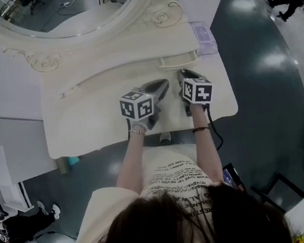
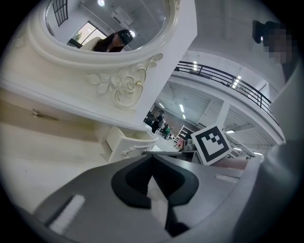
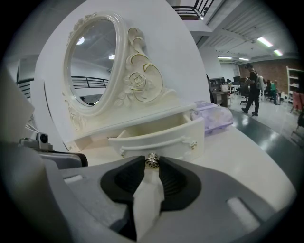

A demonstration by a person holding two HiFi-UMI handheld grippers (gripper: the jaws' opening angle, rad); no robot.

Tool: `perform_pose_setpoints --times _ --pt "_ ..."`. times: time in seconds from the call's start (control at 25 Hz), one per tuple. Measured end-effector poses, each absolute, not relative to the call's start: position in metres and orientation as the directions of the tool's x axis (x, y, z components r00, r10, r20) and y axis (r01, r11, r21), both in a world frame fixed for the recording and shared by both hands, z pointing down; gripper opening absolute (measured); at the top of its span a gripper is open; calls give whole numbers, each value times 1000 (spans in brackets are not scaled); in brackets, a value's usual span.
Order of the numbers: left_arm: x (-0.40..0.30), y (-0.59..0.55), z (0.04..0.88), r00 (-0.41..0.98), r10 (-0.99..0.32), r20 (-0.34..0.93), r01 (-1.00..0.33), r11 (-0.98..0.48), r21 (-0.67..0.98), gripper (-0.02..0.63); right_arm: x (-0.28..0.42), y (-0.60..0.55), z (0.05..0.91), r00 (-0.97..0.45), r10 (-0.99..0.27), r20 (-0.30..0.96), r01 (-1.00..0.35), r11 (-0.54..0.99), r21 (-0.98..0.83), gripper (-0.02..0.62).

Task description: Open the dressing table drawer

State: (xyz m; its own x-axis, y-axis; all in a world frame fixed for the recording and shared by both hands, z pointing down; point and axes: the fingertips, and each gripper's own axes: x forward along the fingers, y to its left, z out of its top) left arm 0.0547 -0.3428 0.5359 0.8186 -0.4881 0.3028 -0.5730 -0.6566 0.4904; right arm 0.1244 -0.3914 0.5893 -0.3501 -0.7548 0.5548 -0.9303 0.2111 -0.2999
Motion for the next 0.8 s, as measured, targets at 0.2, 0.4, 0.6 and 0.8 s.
perform_pose_setpoints --times 0.2,0.4,0.6,0.8 --pt "56 -337 537 817 -489 306 -576 -651 494 -1 125 -386 590 -350 -751 560 -931 211 -299 101" --pt "58 -330 539 815 -490 307 -577 -646 500 0 128 -380 590 -348 -751 562 -931 207 -299 101" --pt "58 -325 539 815 -490 309 -577 -645 501 0 127 -376 590 -349 -752 559 -931 208 -302 101" --pt "56 -321 538 812 -495 310 -582 -644 497 -1 127 -373 589 -345 -754 559 -932 204 -300 101"
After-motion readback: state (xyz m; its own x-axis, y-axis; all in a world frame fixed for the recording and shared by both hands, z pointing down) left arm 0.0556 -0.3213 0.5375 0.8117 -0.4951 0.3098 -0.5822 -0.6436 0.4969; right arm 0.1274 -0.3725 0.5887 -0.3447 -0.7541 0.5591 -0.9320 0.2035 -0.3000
